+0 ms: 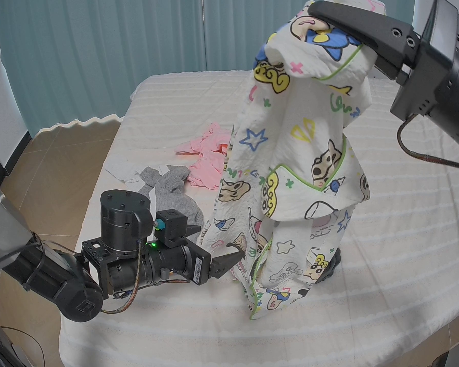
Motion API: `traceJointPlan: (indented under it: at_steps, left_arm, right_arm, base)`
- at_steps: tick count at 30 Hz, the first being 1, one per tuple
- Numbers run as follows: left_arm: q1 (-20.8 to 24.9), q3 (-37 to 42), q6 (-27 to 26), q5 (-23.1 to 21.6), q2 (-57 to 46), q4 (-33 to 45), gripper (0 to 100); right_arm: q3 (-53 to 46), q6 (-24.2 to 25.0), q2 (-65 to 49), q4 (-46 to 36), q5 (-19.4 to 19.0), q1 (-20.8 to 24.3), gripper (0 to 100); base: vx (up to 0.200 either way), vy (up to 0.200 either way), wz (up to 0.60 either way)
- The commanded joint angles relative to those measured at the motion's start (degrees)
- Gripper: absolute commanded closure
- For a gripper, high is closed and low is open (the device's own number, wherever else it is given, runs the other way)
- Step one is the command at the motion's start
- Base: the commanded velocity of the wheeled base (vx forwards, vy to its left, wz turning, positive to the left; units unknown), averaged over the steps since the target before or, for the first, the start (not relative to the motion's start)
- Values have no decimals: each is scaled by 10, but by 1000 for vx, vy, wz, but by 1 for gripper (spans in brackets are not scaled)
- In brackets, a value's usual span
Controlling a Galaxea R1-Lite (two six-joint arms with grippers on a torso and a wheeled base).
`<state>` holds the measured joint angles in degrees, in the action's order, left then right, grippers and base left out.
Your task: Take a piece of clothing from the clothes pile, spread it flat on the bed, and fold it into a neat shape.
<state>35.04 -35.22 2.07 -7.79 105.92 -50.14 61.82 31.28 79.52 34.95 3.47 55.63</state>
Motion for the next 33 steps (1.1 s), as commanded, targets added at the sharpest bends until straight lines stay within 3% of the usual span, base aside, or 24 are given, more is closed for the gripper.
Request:
traceJointPlan:
  at_steps: [1, 11, 16, 29, 30, 33]
  left_arm:
    - [-9, 9, -3, -21, 4, -3, 0]
    - [-30, 42, -9, -80, 45, -91, 0]
    - [-44, 50, -35, -90, 75, -116, 0]
    - [-49, 52, -28, -113, 121, -195, 0]
    - [-48, 52, -28, -115, 122, -195, 100]
    - [-45, 48, -14, -117, 127, -199, 100]
  right_arm:
    - [0, 0, 0, 0, -1, 0, 100]
    - [1, 0, 3, -1, -7, -1, 100]
    - [2, 0, 4, -1, -9, -1, 100]
    - [4, 1, 6, -1, -13, -1, 100]
    - [5, 0, 6, -1, -13, -1, 100]
    - [5, 1, 6, -1, -13, -3, 100]
  base:
    - [0, 0, 0]
    - [0, 0, 0]
    - [0, 0, 0]
    - [0, 0, 0]
    - [0, 0, 0]
    - [0, 0, 0]
